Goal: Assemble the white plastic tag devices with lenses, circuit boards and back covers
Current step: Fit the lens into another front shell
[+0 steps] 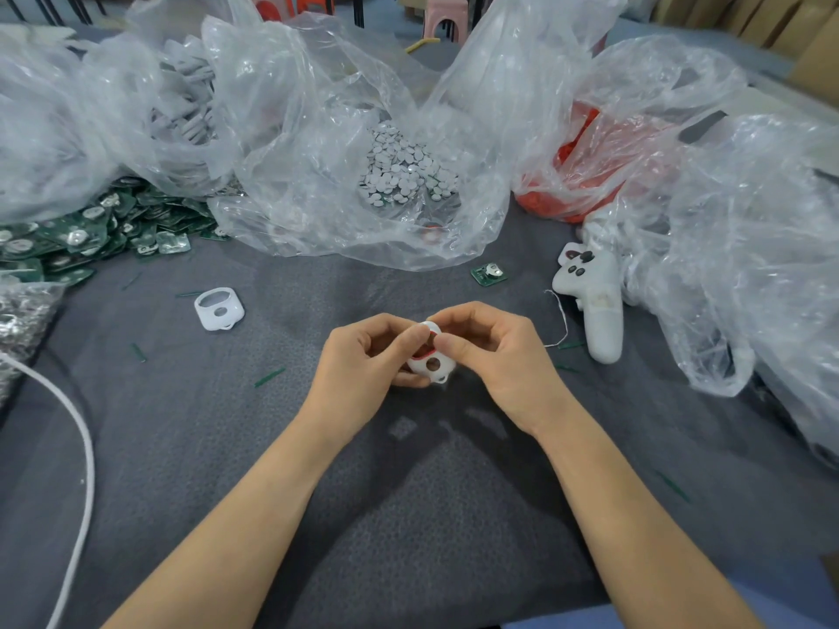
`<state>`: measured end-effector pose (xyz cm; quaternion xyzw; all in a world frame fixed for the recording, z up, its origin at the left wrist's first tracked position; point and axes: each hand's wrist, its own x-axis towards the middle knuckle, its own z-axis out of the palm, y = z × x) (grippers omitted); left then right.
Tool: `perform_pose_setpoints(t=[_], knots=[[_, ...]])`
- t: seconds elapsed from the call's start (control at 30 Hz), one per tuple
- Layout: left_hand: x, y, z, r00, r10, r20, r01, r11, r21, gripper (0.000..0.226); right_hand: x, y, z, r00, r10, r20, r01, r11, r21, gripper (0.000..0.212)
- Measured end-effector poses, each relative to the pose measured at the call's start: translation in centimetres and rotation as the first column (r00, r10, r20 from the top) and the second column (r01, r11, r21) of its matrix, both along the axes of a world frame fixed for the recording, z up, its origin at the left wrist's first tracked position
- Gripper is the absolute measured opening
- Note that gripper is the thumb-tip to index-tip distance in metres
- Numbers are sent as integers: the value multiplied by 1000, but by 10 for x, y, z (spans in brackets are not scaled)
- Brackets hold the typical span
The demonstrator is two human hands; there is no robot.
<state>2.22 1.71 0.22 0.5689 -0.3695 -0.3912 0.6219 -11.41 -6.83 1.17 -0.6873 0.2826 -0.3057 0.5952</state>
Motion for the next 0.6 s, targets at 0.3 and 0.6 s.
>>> perform_pose_setpoints(t=[0.3, 0.6], knots=[[-3, 0, -6, 977, 108, 185, -105, 994, -26, 11, 6, 6, -6, 993, -60, -98, 44, 985, -166, 12], [-17, -9, -7, 987, 122, 108, -115, 991, -71, 60, 10, 15, -9, 974, -196, 111, 225, 850, -476, 13]])
